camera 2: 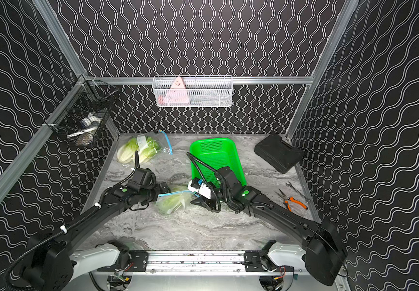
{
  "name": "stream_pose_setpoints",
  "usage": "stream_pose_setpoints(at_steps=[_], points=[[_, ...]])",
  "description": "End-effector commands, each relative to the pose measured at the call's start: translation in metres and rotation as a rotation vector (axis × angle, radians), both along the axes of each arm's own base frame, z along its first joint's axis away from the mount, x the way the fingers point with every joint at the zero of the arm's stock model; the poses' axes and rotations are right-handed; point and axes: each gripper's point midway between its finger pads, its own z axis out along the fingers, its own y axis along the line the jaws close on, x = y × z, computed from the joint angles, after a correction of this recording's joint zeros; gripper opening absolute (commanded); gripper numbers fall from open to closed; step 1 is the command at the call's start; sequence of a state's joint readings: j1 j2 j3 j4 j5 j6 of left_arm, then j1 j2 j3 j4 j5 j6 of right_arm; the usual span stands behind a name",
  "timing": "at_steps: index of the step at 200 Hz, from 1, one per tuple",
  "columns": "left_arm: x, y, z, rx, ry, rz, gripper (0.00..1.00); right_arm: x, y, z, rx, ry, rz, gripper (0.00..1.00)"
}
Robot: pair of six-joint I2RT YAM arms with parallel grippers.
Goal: Open the zip-top bag and take out the chinese cabbages
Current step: Open the zipper of the food storage bag at the center of the board.
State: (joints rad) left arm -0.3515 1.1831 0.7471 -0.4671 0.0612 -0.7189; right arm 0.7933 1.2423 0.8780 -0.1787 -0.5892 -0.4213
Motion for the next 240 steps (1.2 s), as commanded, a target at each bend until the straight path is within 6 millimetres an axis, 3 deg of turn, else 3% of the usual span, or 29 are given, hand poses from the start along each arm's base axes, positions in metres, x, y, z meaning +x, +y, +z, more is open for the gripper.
stream_pose_setpoints(at_steps=[1, 33, 65, 69, 86, 98, 117, 151, 159, 179, 199, 211, 222, 240], points=[[0.014, -0.012, 0.001, -0.085, -0.034, 0.033, 0.96, -0.006, 0.017, 0.02, 0.064, -0.008, 0.05, 0.4], [0.016, -0.017, -0.008, -0.097, -0.022, 0.024, 0.96, -0.012, 0.044, 0.028, 0.026, -0.051, 0.105, 0.55], [0.017, -0.018, -0.014, -0.096, -0.02, 0.026, 0.96, -0.016, 0.068, 0.037, 0.026, -0.096, 0.148, 0.62], [0.017, -0.018, -0.015, -0.095, -0.018, 0.025, 0.96, -0.013, 0.073, 0.05, 0.048, -0.12, 0.149, 0.63], [0.018, -0.017, -0.015, -0.088, -0.021, 0.025, 0.96, -0.015, 0.076, 0.055, 0.031, -0.135, 0.173, 0.64], [0.017, -0.018, -0.015, -0.091, -0.023, 0.022, 0.96, -0.023, 0.071, 0.051, 0.001, -0.125, 0.214, 0.57], [0.019, -0.016, -0.01, -0.081, -0.032, 0.019, 0.97, -0.037, 0.052, 0.042, -0.056, -0.122, 0.25, 0.32], [0.026, -0.02, -0.006, -0.093, -0.041, 0.014, 0.97, -0.053, 0.024, 0.027, -0.151, -0.077, 0.271, 0.01], [0.028, -0.021, -0.005, -0.094, -0.045, 0.011, 0.98, -0.054, 0.02, 0.025, -0.17, -0.067, 0.269, 0.0], [0.037, -0.016, 0.013, -0.102, -0.089, 0.019, 0.99, -0.05, 0.014, 0.018, -0.2, -0.077, 0.241, 0.0], [0.048, 0.001, 0.043, -0.108, -0.142, 0.033, 0.99, -0.045, 0.008, 0.015, -0.21, -0.093, 0.217, 0.0], [0.057, 0.014, 0.07, -0.086, -0.188, 0.025, 0.99, -0.039, 0.007, 0.018, -0.197, -0.112, 0.195, 0.0], [0.06, 0.022, 0.096, -0.018, -0.245, -0.013, 0.99, -0.038, 0.003, 0.008, -0.206, -0.102, 0.185, 0.0], [0.061, 0.025, 0.139, 0.075, -0.333, -0.103, 0.99, -0.034, 0.001, 0.008, -0.179, -0.108, 0.17, 0.0]])
